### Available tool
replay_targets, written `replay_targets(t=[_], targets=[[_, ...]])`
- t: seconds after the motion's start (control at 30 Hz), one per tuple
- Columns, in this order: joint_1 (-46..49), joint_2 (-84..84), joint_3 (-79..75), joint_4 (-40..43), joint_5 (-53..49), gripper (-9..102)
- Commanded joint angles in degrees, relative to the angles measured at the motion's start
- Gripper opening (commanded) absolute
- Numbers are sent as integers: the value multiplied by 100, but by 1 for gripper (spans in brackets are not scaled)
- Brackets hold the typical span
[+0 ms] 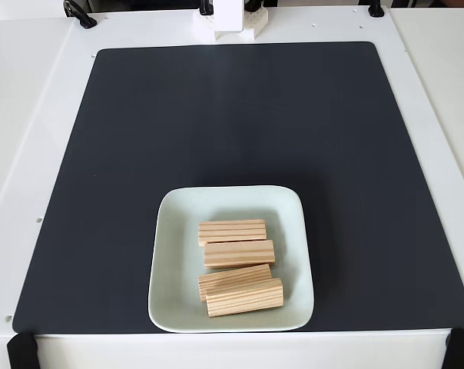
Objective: Pick up the wooden block and place them on the plate.
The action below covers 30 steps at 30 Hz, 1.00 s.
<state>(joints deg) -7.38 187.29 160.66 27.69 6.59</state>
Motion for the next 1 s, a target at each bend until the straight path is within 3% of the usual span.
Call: replay_targets(t=[0.0,0.13,0.47,0.63,0.97], targets=[[26,387,202,1362,53,-1],[88,580,914,1960,26,-1],[-18,571,1934,1995,62,-1],[44,580,1925,2048,694,0],[88,589,1485,3595,782,0]])
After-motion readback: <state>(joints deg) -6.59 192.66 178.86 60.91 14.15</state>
